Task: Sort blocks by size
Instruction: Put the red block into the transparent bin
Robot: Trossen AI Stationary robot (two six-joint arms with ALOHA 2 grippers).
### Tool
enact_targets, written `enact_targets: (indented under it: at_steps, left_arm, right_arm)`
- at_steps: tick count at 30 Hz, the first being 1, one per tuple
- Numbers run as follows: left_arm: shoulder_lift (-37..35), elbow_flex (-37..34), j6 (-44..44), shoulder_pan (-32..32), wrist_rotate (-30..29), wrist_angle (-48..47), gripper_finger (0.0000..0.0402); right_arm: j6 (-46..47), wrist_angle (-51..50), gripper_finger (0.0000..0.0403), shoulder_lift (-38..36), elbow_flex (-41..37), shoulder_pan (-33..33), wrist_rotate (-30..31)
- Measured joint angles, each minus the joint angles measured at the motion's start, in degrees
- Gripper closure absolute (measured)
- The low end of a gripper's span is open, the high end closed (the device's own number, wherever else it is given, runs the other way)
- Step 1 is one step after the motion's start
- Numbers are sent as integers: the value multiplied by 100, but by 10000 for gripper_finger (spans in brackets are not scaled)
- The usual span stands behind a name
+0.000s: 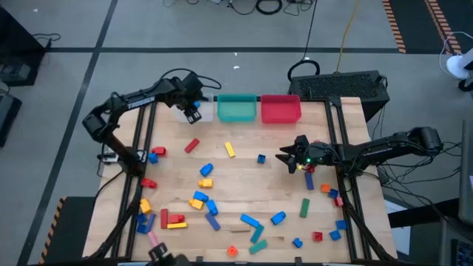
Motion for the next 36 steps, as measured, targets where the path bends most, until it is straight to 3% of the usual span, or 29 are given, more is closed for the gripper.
enact_targets:
  at_steps: [9,18,28,36]
  left_arm:
    - [-345,-7,-1631,-965,15,-1185,244]
    - [-344,-522,-2766,-2036,275,-763,243]
    - [-343,-1335,-3073,-2053,348,-241,164]
    - [-343,-2039,-2885,-1883,448,775,155]
  right_arm:
    - [49,2,184,0,0,98,-25]
    - [69,0,184,0,2,192,-28]
    - [125,-4,184,0,0,295,-31]
    - [125,-2,184,0,0,338,-31]
